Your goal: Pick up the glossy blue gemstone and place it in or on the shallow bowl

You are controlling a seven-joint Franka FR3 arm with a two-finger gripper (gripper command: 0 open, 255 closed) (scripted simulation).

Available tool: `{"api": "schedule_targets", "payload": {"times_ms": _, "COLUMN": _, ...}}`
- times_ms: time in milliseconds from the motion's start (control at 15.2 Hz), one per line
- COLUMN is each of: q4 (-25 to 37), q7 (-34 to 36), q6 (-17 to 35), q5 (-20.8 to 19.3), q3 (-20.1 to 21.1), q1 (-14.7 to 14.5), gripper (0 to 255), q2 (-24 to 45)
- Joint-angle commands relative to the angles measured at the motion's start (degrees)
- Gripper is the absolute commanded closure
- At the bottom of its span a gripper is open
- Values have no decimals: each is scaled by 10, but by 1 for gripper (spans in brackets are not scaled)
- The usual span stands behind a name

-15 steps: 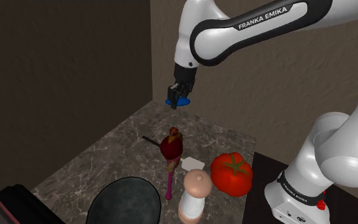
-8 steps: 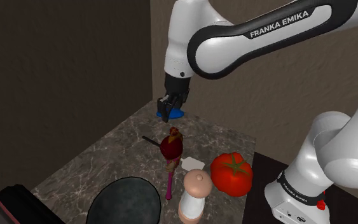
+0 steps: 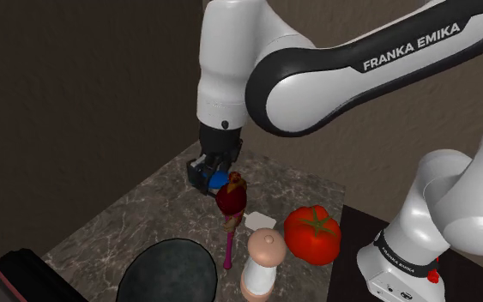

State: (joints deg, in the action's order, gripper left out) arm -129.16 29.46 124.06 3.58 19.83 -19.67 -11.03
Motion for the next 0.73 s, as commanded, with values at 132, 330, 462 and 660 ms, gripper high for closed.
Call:
{"api": "schedule_targets", "payload": {"times_ms": 132, "q4": 23, "q7": 67, "q6": -2, "q5": -9, "q3": 38, "q1": -22, "gripper": 255, "q2": 21}}
{"api": "schedule_targets", "payload": {"times_ms": 330, "q4": 52, "q7": 117, "q6": -6, "q5": -23, "q3": 66, "q1": -37, "gripper": 255, "q2": 48}}
{"api": "schedule_targets", "payload": {"times_ms": 462, "q4": 74, "q7": 152, "q6": -10, "q5": -36, "q3": 83, "q1": -48, "gripper": 255, "q2": 68}}
{"api": "schedule_targets", "payload": {"times_ms": 660, "q4": 112, "q7": 205, "q6": -18, "q5": -60, "q3": 107, "q1": -65, "gripper": 255, "q2": 105}}
